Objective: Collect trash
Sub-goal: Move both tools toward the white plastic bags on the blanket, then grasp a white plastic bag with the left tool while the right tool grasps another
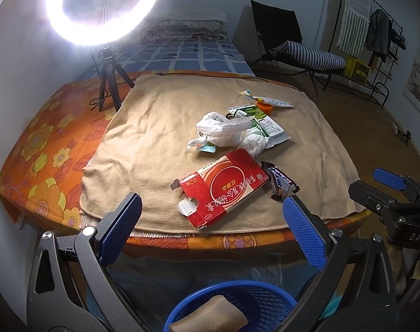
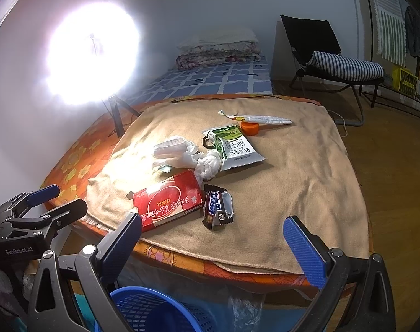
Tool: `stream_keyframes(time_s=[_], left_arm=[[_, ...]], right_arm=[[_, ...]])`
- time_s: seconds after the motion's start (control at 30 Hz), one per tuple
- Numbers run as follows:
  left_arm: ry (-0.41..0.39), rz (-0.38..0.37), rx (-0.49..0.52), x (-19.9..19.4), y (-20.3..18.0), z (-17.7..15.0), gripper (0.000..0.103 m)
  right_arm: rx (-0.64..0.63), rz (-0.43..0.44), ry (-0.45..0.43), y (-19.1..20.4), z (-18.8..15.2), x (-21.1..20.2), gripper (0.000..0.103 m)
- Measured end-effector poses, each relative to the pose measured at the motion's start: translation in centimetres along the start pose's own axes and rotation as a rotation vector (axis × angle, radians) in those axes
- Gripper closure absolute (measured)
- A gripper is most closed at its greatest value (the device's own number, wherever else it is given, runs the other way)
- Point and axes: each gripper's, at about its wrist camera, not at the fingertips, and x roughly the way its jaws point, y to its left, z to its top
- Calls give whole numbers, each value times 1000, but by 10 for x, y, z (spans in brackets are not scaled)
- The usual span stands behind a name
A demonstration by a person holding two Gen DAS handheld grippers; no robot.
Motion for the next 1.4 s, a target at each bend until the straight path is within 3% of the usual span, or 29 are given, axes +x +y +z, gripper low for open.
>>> stream_keyframes(time_s=[0.47, 0.7, 1.13, 1.4], left_arm=[[6, -4, -3, 3, -1, -5, 0], [63, -32, -13, 18, 3, -10, 0], [139, -86, -48, 65, 30, 41, 0], [157, -119, -159, 101, 51, 74, 0]], right_arm=[[-3, -5, 1, -2, -1, 0, 0], [1, -38, 3, -14, -1, 1, 0], [15, -39, 33, -43, 32, 31, 0], [-2, -16, 103, -60, 70, 82, 0]])
